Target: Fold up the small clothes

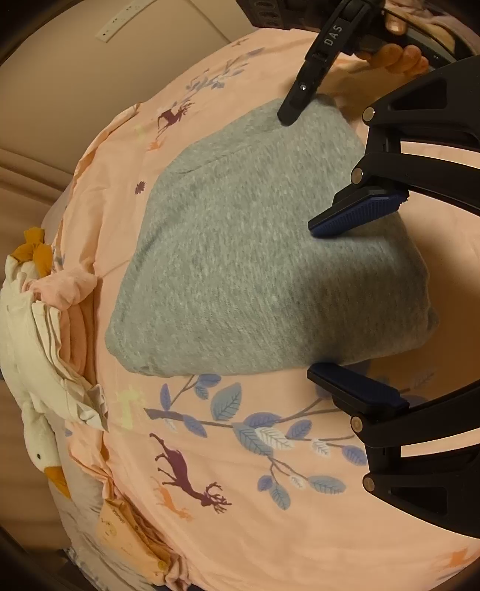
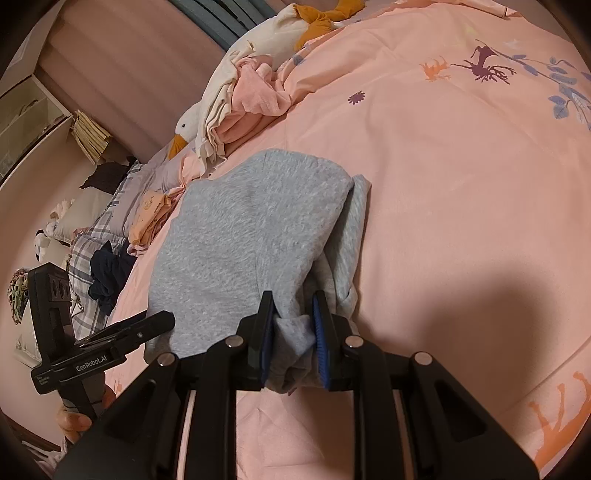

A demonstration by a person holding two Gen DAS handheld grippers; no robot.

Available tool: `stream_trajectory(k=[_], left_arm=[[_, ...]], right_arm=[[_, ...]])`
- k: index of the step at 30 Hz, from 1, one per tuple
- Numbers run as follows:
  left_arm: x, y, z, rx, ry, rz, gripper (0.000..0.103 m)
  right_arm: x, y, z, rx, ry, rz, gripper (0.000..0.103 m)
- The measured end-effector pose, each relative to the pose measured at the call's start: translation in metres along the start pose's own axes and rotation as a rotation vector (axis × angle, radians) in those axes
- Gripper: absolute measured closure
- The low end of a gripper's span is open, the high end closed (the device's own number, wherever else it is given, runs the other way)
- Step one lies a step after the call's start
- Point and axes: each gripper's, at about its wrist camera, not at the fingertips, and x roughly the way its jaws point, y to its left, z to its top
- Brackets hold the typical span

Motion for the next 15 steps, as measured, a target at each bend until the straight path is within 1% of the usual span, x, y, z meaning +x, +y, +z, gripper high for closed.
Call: stream_trajectory(k=[5, 8, 9, 10, 11, 12, 13, 15], left_arm=[[0.002, 0.001, 0.0, 0.001, 0.003, 0.0, 0.033], [0.002, 0.001, 0.0, 0.0, 0.004, 0.0, 0.033], [0.002, 0.001, 0.0, 0.0, 0.004, 0.0, 0.033], [0.002, 0.001, 0.0, 0.001, 0.004, 0.0, 0.033], [0.002, 0.001, 0.0, 0.001, 0.003, 0.0, 0.033], [0.003, 0.001, 0.0, 0.001, 0.003, 0.001, 0.033], [0.003, 0.001, -0.001, 0.002, 0.002, 0.001, 0.033], [0.003, 0.001, -0.001, 0.001, 0.003, 0.001, 0.033]], right_arm=[[-0.001, 0.0, 0.002, -0.003, -0.011, 0.001, 0.08], [-0.008, 0.003, 0.001, -0.018, -0.036, -0.016, 0.075], [-0.011, 0.005, 0.002, -0.027, -0.05, -0.033, 0.067], [-0.016, 0.008, 0.003, -0.042, -0.076, -0.07, 0.061], [-0.023, 0.012, 0.003, -0.063, -0.111, -0.105, 0.061], [-0.028, 0.016, 0.004, -0.081, -0.138, -0.118, 0.061], [-0.036, 0.022, 0.005, -0.107, -0.174, -0.113, 0.061], [-0.043, 0.033, 0.007, -0.149, -0.203, -0.088, 0.061]])
